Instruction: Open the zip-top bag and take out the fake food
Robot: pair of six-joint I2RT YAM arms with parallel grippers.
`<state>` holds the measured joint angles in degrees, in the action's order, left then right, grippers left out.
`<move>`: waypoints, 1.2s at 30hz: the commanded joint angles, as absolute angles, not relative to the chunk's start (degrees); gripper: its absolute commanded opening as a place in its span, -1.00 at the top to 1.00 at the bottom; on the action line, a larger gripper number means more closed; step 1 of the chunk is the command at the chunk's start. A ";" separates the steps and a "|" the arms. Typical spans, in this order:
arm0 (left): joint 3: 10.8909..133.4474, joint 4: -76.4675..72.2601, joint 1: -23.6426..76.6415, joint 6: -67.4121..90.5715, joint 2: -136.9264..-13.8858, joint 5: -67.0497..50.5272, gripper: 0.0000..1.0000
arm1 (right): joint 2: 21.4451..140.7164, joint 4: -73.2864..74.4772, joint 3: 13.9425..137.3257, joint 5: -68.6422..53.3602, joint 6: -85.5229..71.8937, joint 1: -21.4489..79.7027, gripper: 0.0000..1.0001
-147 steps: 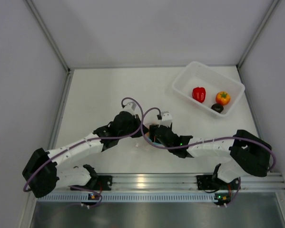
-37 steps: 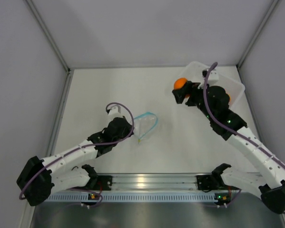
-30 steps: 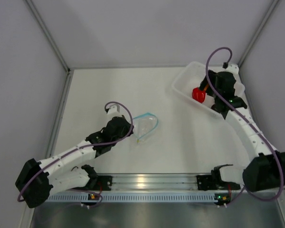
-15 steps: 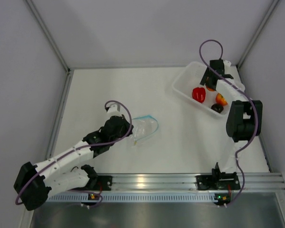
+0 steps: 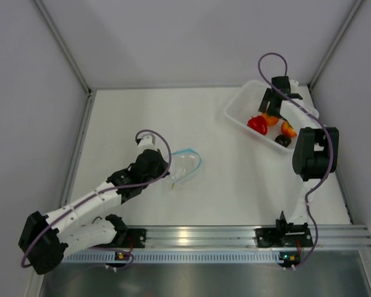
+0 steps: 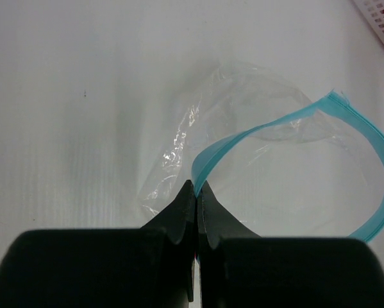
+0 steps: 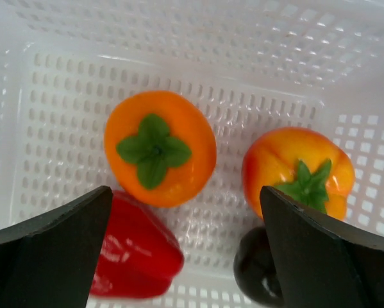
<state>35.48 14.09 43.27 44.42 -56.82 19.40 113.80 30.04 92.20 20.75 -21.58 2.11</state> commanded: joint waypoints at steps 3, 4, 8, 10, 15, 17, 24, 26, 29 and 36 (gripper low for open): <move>45.50 22.05 42.37 40.43 -57.39 28.02 1.00 | 94.95 28.23 84.66 16.18 -21.80 3.51 -0.99; 46.75 24.84 41.84 39.99 -58.00 30.65 1.00 | 89.53 27.26 80.03 13.56 -21.71 4.82 -0.99; 51.50 27.95 39.38 37.71 -59.24 33.13 1.00 | 76.52 23.82 68.66 8.19 -21.01 9.47 -0.99; 53.16 28.30 37.54 37.09 -60.29 33.48 1.00 | 69.04 21.73 62.18 3.29 -21.18 12.81 -0.99; 56.77 28.65 33.67 33.93 -65.90 36.29 1.00 | 54.78 17.50 50.03 -9.39 -21.45 17.84 -0.99; 58.52 28.65 32.52 32.70 -67.40 38.40 1.00 | 49.43 21.41 47.20 -9.68 -20.92 18.37 -0.99; 65.63 28.74 30.15 28.57 -83.37 48.60 1.00 | 34.20 28.99 44.48 -6.15 -20.83 18.46 -0.99; 67.66 28.65 29.62 27.69 -87.08 49.04 1.00 | 31.39 30.14 44.12 -6.06 -20.92 18.46 -0.99; 71.18 28.65 29.53 28.65 -92.71 45.10 0.93 | 29.53 32.08 43.68 -3.96 -21.09 18.46 -0.99; 72.25 28.48 29.97 32.95 -93.17 34.29 0.10 | 28.74 33.84 43.42 -1.50 -21.53 18.46 -0.99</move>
<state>70.22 28.69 29.82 30.70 -96.03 38.92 28.99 31.51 43.29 -3.01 -21.61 18.22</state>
